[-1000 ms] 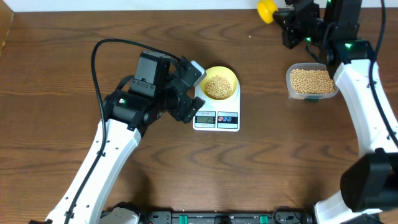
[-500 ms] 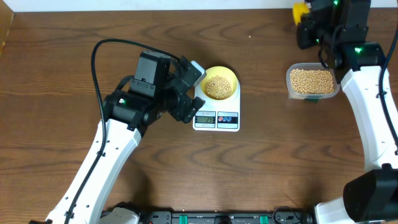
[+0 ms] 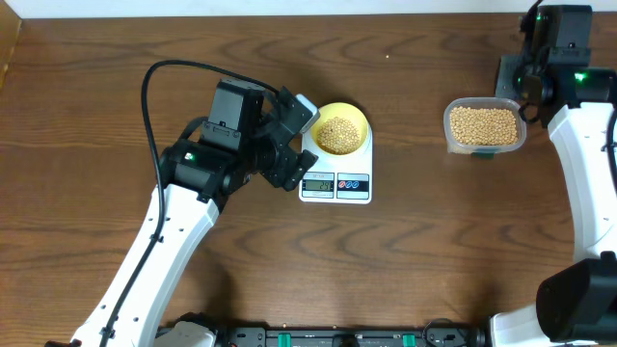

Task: Scoop item into bowl and weigh 50g on scale
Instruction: 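Carry the scoop right and lower it over the soybean tub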

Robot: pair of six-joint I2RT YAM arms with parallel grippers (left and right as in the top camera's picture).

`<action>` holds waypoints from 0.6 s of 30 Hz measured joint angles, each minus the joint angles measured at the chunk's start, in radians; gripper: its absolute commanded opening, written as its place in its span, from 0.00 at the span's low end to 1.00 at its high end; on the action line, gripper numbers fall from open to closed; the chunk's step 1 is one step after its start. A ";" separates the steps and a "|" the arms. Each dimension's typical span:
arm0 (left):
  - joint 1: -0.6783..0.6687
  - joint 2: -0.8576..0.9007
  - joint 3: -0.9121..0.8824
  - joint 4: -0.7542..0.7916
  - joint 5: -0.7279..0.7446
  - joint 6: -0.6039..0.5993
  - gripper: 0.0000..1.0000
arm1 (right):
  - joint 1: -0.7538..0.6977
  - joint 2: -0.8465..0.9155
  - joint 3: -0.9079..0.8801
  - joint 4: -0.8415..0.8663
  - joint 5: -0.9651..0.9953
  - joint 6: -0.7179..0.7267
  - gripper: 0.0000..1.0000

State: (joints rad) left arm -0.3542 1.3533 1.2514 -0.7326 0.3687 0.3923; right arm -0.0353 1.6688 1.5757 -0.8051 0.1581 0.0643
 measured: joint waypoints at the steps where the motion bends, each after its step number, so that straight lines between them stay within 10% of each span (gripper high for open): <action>1: 0.000 0.000 0.000 0.000 0.000 0.000 0.82 | 0.000 0.000 0.000 -0.006 0.004 0.002 0.01; 18: 0.000 0.000 0.000 0.000 0.000 0.000 0.82 | 0.000 0.000 -0.047 -0.114 0.045 0.033 0.01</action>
State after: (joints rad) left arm -0.3542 1.3533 1.2514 -0.7326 0.3687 0.3923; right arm -0.0353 1.6688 1.5291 -0.9188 0.2028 0.0971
